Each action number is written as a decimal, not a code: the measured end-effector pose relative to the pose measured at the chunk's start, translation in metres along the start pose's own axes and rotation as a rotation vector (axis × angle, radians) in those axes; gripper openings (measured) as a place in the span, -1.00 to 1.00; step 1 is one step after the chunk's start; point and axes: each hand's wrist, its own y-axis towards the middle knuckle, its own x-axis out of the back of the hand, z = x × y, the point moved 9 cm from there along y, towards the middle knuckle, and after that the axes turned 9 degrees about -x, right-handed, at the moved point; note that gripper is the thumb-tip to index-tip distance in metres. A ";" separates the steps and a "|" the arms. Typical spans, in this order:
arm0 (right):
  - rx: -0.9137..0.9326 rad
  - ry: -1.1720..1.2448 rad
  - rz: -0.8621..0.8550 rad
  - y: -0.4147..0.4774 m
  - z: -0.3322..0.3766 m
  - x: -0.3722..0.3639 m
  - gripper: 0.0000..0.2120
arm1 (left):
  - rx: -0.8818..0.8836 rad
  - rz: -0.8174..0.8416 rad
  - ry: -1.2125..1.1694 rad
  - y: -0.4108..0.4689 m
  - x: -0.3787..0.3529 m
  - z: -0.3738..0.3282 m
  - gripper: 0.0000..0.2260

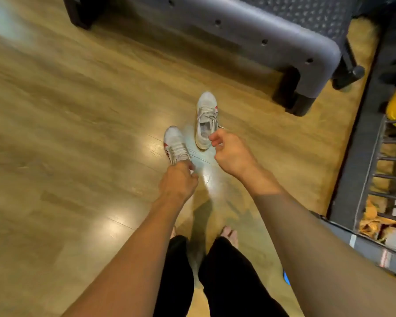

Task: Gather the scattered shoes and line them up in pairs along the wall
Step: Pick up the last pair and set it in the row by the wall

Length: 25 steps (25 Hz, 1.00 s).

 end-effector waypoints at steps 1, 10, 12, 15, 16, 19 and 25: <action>0.000 -0.016 0.010 0.031 -0.011 -0.021 -0.57 | 0.025 0.015 0.004 0.023 -0.026 0.016 -0.74; -0.096 -0.102 0.148 0.226 -0.097 -0.166 -0.32 | 0.047 0.278 0.266 0.136 -0.185 0.131 -0.61; -0.093 -0.245 0.168 0.231 -0.105 -0.184 -0.32 | 0.007 0.206 0.245 0.138 -0.175 0.132 -0.69; -0.111 -0.511 0.234 0.202 -0.115 -0.188 -0.52 | -0.025 0.075 0.167 0.128 -0.130 0.110 -0.66; -0.128 -0.544 0.264 0.183 -0.118 -0.183 -0.59 | -0.038 0.057 0.162 0.123 -0.112 0.100 -0.64; -0.140 -0.520 0.335 0.114 -0.089 -0.131 -0.88 | 0.008 0.115 0.119 0.097 -0.048 0.067 -0.61; -0.082 -0.428 0.328 -0.021 0.076 0.056 -0.77 | 0.119 0.259 -0.067 0.001 0.129 -0.041 -0.68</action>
